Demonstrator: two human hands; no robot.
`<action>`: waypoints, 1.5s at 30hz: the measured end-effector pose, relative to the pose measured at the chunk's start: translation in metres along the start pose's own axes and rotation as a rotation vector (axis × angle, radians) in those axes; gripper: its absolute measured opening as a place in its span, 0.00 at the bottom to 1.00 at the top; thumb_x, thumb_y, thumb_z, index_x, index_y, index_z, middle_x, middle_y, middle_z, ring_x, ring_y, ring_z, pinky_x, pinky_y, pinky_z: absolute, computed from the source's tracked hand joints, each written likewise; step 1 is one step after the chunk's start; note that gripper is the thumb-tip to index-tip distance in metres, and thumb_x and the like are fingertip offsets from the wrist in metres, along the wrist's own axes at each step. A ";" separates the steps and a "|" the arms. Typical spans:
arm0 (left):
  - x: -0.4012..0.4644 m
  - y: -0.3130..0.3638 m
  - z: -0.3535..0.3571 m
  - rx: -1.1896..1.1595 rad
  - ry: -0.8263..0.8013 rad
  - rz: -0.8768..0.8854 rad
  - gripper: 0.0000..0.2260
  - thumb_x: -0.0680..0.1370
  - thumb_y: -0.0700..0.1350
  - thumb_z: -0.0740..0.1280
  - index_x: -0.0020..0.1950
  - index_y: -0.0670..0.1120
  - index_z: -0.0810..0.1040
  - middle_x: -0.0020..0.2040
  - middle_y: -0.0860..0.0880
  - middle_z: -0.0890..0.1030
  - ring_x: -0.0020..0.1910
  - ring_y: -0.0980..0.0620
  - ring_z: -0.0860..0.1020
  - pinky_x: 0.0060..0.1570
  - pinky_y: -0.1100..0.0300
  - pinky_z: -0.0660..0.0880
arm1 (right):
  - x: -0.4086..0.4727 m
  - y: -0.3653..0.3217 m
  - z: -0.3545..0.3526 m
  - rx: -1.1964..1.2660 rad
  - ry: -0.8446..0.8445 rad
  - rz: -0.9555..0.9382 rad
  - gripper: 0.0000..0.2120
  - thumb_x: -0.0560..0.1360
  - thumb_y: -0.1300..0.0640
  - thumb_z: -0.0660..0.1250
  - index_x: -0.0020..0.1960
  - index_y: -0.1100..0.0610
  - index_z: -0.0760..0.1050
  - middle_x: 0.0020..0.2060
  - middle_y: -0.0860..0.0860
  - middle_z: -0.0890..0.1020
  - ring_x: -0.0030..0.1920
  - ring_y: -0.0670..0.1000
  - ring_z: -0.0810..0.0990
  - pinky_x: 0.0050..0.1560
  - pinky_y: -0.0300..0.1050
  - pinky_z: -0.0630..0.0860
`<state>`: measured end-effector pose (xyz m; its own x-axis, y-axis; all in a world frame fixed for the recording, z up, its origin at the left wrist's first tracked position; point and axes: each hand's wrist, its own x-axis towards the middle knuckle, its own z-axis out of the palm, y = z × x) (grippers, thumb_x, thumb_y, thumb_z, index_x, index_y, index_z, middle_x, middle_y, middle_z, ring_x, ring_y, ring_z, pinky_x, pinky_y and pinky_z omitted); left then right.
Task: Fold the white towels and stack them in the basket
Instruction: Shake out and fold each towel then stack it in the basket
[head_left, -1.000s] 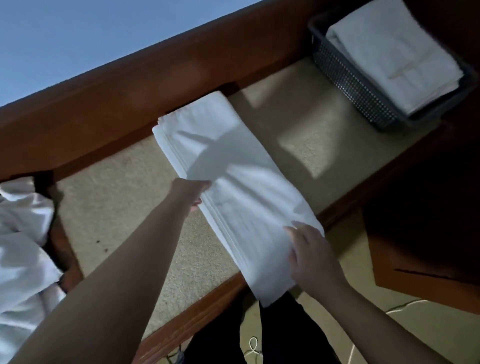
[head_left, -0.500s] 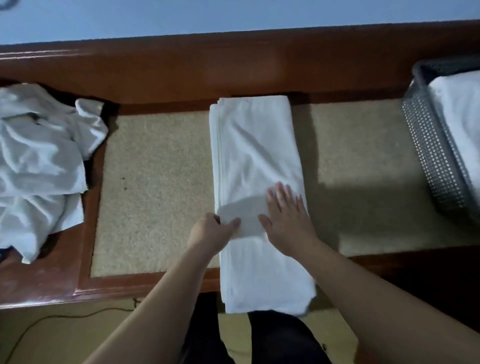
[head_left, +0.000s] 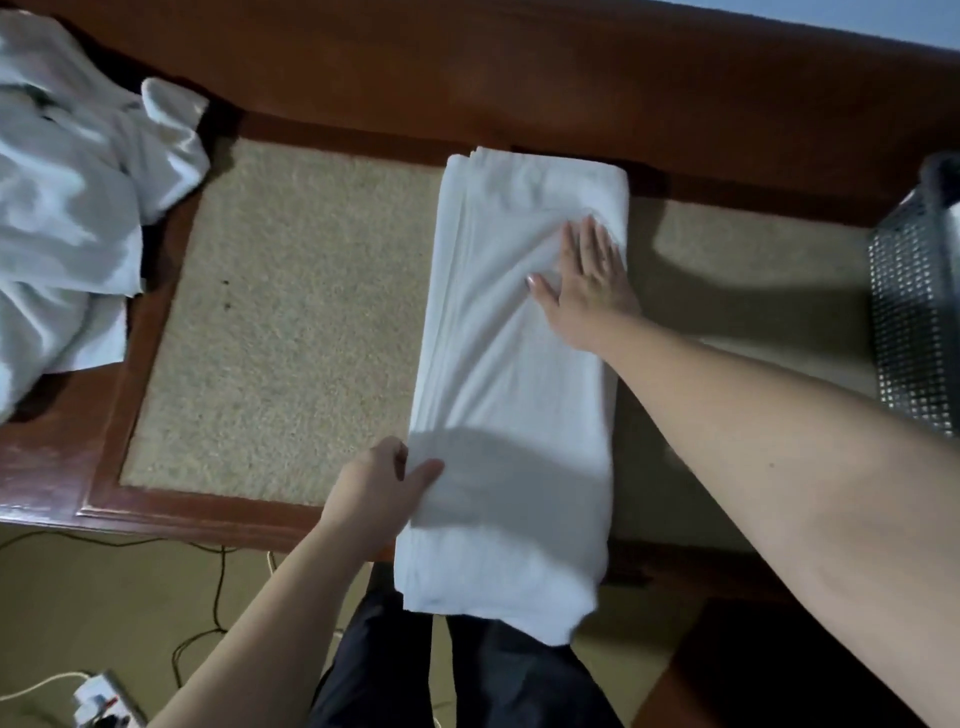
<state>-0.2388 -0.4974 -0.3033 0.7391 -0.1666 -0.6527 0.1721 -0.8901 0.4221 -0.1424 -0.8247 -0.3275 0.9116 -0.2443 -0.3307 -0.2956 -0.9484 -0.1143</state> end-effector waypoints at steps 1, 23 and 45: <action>-0.002 -0.001 0.002 -0.015 0.010 -0.009 0.17 0.80 0.62 0.68 0.45 0.50 0.72 0.41 0.51 0.80 0.39 0.50 0.78 0.35 0.54 0.70 | 0.009 0.002 -0.003 -0.010 0.009 -0.004 0.42 0.83 0.31 0.44 0.85 0.58 0.38 0.84 0.60 0.39 0.84 0.58 0.38 0.82 0.54 0.37; -0.003 0.018 0.022 -0.196 0.174 -0.120 0.15 0.83 0.61 0.64 0.49 0.50 0.73 0.42 0.51 0.81 0.46 0.44 0.80 0.43 0.51 0.74 | 0.077 -0.074 -0.028 -0.100 -0.122 -0.322 0.39 0.79 0.25 0.37 0.84 0.41 0.37 0.83 0.42 0.34 0.82 0.58 0.31 0.71 0.83 0.38; -0.063 -0.006 0.052 -0.060 0.336 -0.105 0.21 0.77 0.68 0.66 0.51 0.51 0.70 0.49 0.50 0.78 0.53 0.44 0.74 0.56 0.45 0.72 | -0.017 0.014 -0.014 0.248 0.063 0.081 0.37 0.83 0.37 0.57 0.85 0.53 0.51 0.85 0.54 0.46 0.84 0.54 0.42 0.82 0.58 0.48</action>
<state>-0.3201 -0.5036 -0.2979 0.8866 0.0825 -0.4552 0.2892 -0.8668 0.4062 -0.1579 -0.8363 -0.3104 0.8957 -0.3370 -0.2900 -0.4224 -0.8487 -0.3182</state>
